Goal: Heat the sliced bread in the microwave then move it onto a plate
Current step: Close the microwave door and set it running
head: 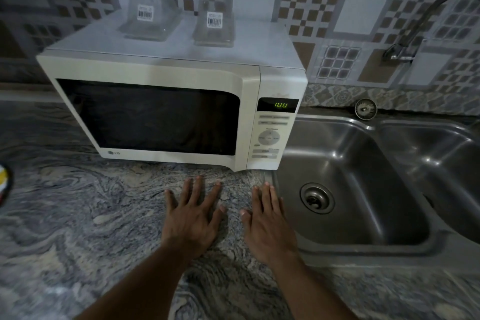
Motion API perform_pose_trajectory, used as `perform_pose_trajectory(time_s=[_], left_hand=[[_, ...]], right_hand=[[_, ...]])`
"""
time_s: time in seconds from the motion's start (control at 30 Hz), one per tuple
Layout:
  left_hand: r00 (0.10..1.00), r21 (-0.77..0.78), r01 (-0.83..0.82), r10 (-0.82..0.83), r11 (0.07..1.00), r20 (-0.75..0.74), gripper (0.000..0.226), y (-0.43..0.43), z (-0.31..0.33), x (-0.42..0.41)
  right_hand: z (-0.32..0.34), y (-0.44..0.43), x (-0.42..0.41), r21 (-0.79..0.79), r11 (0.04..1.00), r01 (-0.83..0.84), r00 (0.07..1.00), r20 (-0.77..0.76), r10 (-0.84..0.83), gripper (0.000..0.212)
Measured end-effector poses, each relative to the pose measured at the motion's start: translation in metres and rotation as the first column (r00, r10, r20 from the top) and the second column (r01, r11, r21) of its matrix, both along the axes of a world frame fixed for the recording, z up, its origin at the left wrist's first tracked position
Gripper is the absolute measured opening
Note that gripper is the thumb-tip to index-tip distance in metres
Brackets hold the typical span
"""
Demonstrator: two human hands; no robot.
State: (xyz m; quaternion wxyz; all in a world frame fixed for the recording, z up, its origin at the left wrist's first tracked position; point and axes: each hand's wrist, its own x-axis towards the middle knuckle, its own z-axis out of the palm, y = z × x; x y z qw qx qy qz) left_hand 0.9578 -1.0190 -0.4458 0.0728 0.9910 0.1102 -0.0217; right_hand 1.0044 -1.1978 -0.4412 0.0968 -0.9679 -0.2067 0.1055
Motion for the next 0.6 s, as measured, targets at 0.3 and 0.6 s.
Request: perform_pose_trajectory(time_s=[0.3, 0.6], left_hand=[[1.0, 0.012, -0.004, 0.004, 1.0, 0.004, 0.062, -0.0004, -0.0013, -0.0001], [1.0, 0.006, -0.001, 0.001, 1.0, 0.024, 0.062, 0.0, -0.0019, -0.0001]], right_hand=[[-0.0035, 0.0012, -0.0016, 0.008, 1.0, 0.024, 0.999, 0.021, -0.024, 0.089], [-0.0031, 0.0014, -0.003, 0.007, 1.0, 0.028, 0.999, 0.032, -0.028, 0.086]])
